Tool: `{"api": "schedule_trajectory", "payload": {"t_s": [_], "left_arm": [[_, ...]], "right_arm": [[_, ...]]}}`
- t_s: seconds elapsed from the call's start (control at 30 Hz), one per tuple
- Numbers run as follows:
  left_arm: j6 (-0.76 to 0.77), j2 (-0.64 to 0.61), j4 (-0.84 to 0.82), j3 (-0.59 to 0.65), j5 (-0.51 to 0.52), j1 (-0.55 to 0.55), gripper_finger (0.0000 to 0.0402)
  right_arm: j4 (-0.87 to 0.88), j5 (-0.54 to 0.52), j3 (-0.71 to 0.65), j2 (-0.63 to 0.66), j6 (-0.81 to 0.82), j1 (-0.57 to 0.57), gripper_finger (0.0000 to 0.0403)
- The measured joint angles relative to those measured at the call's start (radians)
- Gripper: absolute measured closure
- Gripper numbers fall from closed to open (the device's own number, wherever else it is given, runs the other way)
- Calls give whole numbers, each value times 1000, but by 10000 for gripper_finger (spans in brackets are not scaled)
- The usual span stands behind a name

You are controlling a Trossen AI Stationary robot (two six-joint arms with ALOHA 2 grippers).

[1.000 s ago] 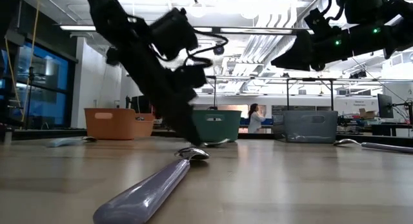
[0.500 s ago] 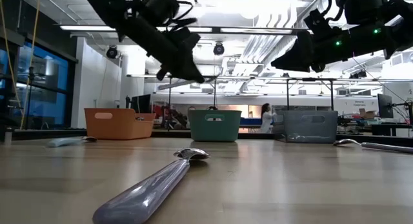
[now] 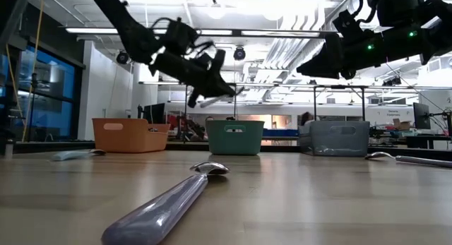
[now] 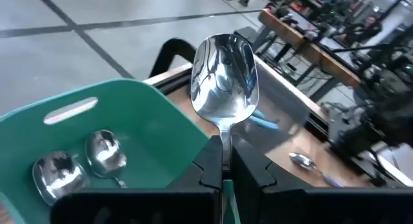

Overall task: Sort silverware by color (type)
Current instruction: Put the blue patterned spoon into the green bin

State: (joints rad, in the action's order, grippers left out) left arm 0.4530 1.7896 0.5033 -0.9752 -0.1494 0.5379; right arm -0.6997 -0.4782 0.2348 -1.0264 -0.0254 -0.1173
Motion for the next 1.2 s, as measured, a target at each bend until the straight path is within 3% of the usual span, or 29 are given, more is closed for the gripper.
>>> {"api": "schedule_trajectory", "payload": {"t_s": [0.43, 0.97, 1.2], "left_arm": [[34, 168, -12, -108, 4, 32, 396], [22, 175, -32, -108, 4, 40, 395], [24, 175, -43, -108, -54, 66, 395]], "right_arm": [[11, 0, 0, 0, 10, 0, 265], [16, 0, 0, 0, 21, 0, 265], [21, 0, 0, 0, 21, 0, 265]]}}
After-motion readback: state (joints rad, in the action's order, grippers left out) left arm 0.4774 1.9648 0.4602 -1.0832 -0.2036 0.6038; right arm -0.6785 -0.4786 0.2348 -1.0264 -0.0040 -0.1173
